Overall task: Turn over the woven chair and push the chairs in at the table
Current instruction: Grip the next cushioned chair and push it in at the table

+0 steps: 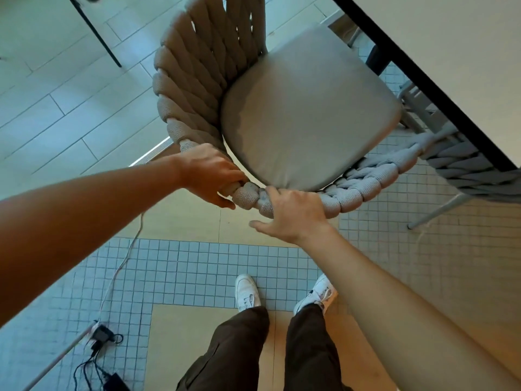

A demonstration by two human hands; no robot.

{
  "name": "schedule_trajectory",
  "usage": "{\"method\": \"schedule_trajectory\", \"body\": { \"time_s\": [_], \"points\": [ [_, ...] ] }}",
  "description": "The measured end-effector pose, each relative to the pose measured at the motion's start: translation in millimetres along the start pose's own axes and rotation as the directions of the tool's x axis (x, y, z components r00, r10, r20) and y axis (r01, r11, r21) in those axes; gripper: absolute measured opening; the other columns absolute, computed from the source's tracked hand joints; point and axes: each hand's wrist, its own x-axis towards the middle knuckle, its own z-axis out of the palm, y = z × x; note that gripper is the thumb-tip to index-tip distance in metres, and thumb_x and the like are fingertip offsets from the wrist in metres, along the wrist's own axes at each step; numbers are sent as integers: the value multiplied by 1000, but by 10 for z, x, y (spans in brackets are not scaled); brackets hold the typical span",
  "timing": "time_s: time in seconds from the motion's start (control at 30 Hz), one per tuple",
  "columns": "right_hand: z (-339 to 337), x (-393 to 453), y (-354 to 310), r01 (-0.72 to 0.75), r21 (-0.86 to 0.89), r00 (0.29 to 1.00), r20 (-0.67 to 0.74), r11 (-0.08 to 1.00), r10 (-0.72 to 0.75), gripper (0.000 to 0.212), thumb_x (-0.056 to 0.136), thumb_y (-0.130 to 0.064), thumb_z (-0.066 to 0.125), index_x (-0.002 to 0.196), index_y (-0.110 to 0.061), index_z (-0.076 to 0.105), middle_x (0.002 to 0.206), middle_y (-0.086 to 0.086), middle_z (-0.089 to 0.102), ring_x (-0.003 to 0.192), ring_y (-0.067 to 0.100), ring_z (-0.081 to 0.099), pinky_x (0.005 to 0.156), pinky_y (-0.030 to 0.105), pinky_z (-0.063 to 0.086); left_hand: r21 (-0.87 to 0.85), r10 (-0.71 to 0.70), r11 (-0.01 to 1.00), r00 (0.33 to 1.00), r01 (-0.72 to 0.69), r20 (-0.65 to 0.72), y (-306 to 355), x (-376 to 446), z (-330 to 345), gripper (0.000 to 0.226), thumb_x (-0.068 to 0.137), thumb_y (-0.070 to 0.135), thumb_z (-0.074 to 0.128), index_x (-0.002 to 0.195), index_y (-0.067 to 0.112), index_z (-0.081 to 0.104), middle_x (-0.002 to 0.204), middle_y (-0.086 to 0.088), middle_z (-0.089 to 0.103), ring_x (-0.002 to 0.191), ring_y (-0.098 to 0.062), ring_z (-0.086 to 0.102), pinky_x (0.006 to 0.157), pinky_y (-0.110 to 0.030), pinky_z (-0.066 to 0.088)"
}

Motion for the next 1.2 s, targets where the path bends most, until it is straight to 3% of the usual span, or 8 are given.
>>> {"method": "schedule_trajectory", "body": {
  "time_s": [0.1, 0.33, 0.53, 0.77, 0.97, 1.1, 1.2],
  "points": [
    [49, 163, -252, -41, 4, 999, -5, 999, 41, 72, 78, -82, 52, 121, -24, 57, 91, 1, 73, 83, 27, 71, 60, 34, 34, 2, -22, 1000, 999, 22, 28, -192, -73, -25, 64, 79, 78, 58, 126, 35, 60, 104, 10, 74, 81, -17, 71, 63, -26, 49],
    [51, 252, -181, -20, 1, 997, -74, 1000, 20, 51, 82, -67, 63, 96, -18, 67, 69, 7, 69, 64, 35, 69, 55, 34, 34, -13, -19, 1000, 999, 19, 27, -266, 3, -34, 47, 78, 69, 68, 109, 34, 70, 90, 8, 76, 72, -20, 72, 67, -31, 55],
    [25, 291, -148, -55, 19, 998, -21, 998, 56, 54, 86, -69, 55, 112, -22, 65, 84, 6, 70, 79, 33, 70, 60, 35, 37, -16, -37, 999, 998, 38, 47, -283, 33, -40, 55, 79, 73, 62, 121, 37, 65, 103, 11, 75, 82, -17, 73, 74, -30, 56],
    [-8, 237, -176, -105, 10, 994, -22, 994, 105, 55, 86, -72, 53, 110, -24, 63, 82, 5, 69, 76, 33, 69, 59, 34, 38, -37, -165, 985, 986, 166, 16, -39, -14, 7, 64, 80, 75, 57, 132, 38, 55, 111, 10, 72, 89, -18, 71, 72, -28, 53],
    [-67, 84, -75, -9, -26, 1000, -3, 1000, 9, 58, 84, -69, 58, 116, -21, 59, 99, -1, 72, 82, 29, 69, 64, 34, 39, -64, -190, 981, 971, 183, -142, 386, 34, 80, 67, 83, 70, 60, 132, 24, 58, 114, 1, 73, 96, -24, 70, 82, -38, 58],
    [-153, -81, 320, 41, -138, 998, 62, 990, -32, 60, 79, -75, 57, 108, -22, 58, 94, -1, 73, 81, 28, 69, 65, 35, 44, -65, -243, 970, 958, 235, -154, 593, 206, 126, 69, 82, 75, 57, 129, 26, 58, 112, 5, 72, 92, -23, 70, 72, -36, 57],
    [-235, -132, 640, 9, -181, 995, 100, 983, 10, 63, 75, -82, 54, 98, -24, 61, 88, 0, 72, 80, 29, 69, 68, 37, 51, -56, -275, 961, 955, 270, -111, 727, 424, 126, 67, 80, 80, 54, 120, 27, 61, 101, 6, 73, 81, -22, 70, 59, -30, 47]
  ]
}}
